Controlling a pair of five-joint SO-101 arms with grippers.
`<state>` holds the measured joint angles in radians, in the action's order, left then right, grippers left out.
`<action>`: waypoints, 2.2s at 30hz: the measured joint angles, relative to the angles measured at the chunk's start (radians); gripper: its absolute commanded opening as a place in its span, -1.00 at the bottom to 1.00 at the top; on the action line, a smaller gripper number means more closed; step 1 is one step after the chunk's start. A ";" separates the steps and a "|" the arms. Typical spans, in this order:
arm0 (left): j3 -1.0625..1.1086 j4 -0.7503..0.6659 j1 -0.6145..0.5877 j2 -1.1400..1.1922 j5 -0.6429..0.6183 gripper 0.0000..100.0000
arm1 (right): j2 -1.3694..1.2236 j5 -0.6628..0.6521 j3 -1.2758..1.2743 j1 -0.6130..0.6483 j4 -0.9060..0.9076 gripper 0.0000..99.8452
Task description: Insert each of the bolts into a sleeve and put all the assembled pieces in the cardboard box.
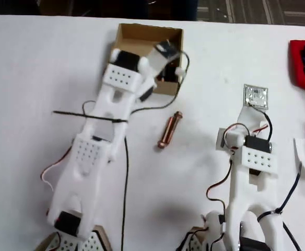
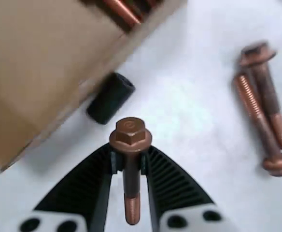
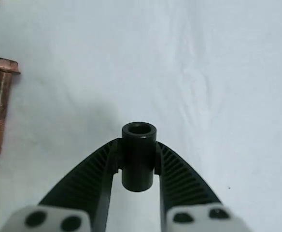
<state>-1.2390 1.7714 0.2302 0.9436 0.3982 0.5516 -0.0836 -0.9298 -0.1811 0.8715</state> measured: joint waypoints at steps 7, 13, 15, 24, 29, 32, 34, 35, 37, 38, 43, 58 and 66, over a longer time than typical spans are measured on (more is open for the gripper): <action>0.295 -0.003 0.035 -0.373 -0.101 -0.95 | 0.215 0.000 -0.140 0.003 -0.058 -0.96; 0.539 -0.167 0.055 -0.677 -0.253 -0.95 | 0.503 0.000 -0.304 0.057 -0.080 -0.96; 0.663 -0.245 0.071 -0.781 -0.290 -0.95 | 0.563 0.000 -0.338 0.097 -0.083 -0.96; 1.462 -0.740 0.104 -1.318 -0.313 -0.95 | 0.629 0.000 -0.419 0.210 -0.204 -0.96; 1.700 -0.856 0.107 -1.550 -0.313 -0.95 | 0.629 0.000 -0.433 0.258 -0.204 -0.96; 1.766 -0.872 0.106 -1.654 -0.313 -0.95 | 0.631 0.000 -0.446 0.262 -0.206 -0.96; 1.804 -0.875 0.107 -1.694 -0.313 -0.95 | 0.629 0.000 -0.454 0.262 -0.206 -0.96; 1.821 -0.875 0.109 -1.703 -0.313 -0.95 | 0.629 0.000 -0.454 0.261 -0.207 -0.96; 1.849 -0.875 0.109 -1.714 -0.313 -0.95 | 0.629 0.000 -0.454 0.261 -0.213 -0.96; 1.857 -0.875 0.109 -1.715 -0.313 -0.95 | 0.629 0.000 -0.454 0.262 -0.213 -0.96; 1.864 -0.875 0.110 -1.718 -0.313 -0.95 | 0.629 0.000 -0.454 0.261 -0.213 -0.96; 1.864 -0.954 0.115 -1.718 -0.394 -0.95 | 0.629 0.322 -0.454 0.342 -0.213 -0.96; 1.864 -1.092 0.184 -1.718 -0.677 -0.95 | 0.872 0.238 -0.575 0.425 -0.215 -0.96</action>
<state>0.6252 0.6790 0.4143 -0.7748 -0.2785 1.4231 0.1542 -1.5052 0.2440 0.6567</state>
